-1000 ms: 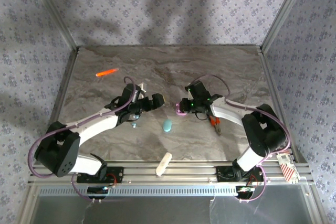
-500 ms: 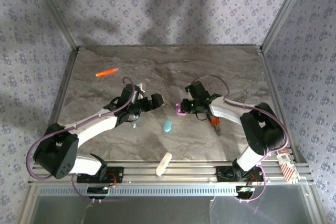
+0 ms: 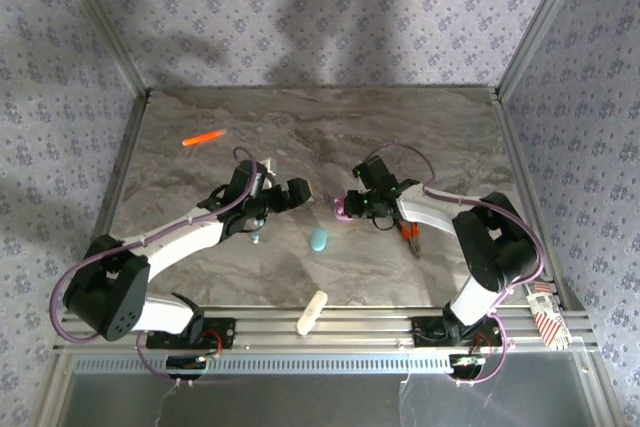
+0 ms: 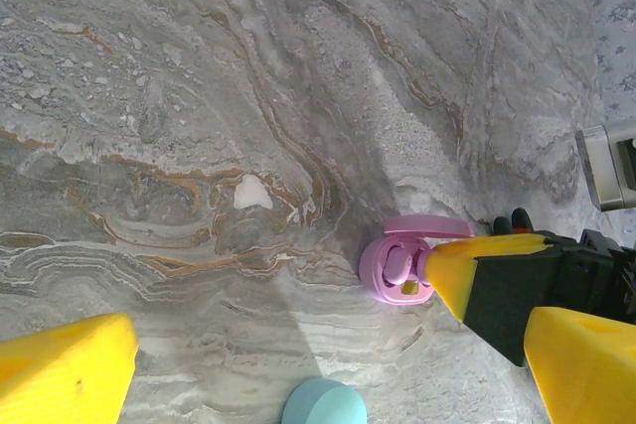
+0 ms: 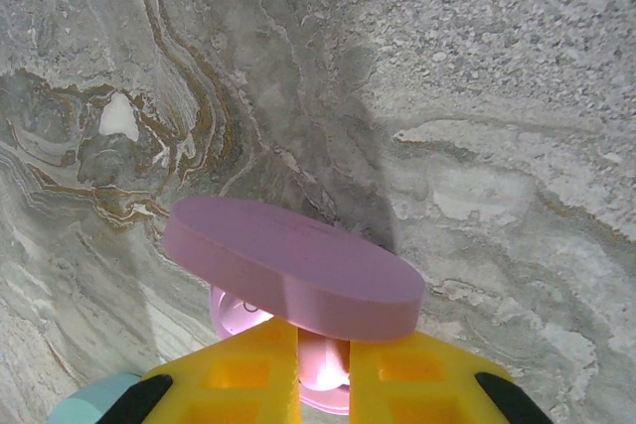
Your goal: Insert the wireless bluetooth earbuds into the charging case
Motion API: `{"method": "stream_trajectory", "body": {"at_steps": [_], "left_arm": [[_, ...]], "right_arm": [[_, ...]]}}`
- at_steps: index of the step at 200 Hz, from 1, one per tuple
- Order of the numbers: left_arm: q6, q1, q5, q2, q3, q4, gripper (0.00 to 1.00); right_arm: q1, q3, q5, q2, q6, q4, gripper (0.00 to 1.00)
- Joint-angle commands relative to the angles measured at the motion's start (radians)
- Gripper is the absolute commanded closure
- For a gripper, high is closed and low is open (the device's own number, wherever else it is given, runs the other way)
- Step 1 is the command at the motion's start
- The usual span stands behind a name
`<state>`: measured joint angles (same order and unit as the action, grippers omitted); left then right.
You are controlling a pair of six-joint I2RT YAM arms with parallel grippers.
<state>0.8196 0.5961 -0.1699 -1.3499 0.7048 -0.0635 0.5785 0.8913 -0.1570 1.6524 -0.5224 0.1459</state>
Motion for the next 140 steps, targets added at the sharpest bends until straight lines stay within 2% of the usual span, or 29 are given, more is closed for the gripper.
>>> {"method": "stream_trajectory", "body": {"at_steps": [1,57,140], "left_arm": [[-0.02,0.001,0.009,0.019,-0.007,0.002,0.0],[-0.018,0.002,0.01,0.024,-0.01,0.002,0.0],[-0.017,0.002,0.009,0.047,-0.009,0.008,0.0]], "right_arm": [[0.002,0.016,0.008,0.018,0.015,0.024,0.83],[0.009,0.032,0.014,-0.012,0.02,0.062,0.71],[0.023,0.043,0.038,-0.109,0.026,0.127,0.69]]}}
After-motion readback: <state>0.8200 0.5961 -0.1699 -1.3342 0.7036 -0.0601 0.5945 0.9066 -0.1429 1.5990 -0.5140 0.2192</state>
